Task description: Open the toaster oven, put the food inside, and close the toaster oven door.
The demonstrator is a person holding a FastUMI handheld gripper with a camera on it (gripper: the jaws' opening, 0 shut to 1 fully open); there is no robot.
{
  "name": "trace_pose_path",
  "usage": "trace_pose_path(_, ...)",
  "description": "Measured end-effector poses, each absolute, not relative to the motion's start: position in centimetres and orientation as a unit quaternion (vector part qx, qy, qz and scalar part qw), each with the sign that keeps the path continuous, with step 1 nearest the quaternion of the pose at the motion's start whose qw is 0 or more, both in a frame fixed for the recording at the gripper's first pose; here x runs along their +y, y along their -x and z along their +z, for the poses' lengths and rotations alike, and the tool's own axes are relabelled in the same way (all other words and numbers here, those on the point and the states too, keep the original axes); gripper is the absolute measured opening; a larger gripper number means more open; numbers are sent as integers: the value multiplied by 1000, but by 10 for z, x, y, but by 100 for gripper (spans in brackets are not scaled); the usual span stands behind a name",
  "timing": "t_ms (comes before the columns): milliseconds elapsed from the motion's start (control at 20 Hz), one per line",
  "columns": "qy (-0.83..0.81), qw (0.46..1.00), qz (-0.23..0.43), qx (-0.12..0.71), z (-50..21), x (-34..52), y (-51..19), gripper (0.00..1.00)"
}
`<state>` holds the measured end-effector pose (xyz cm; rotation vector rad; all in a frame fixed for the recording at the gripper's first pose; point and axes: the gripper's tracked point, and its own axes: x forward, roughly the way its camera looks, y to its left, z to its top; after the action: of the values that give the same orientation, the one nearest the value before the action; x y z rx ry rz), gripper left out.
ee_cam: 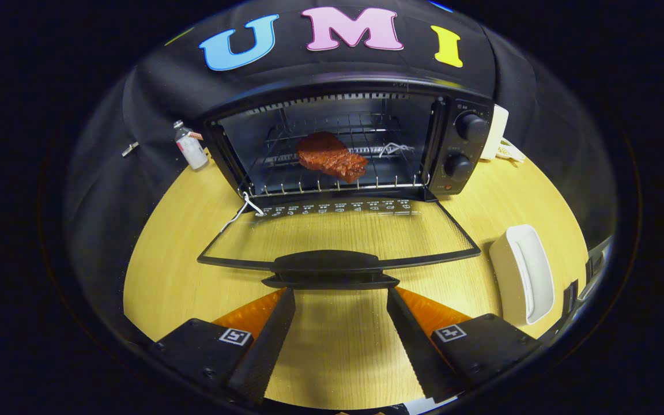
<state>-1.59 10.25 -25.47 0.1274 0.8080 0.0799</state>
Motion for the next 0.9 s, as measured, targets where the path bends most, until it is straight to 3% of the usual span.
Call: trace_pose_path(900,-84,958,63,265,-144,93,-59,99)
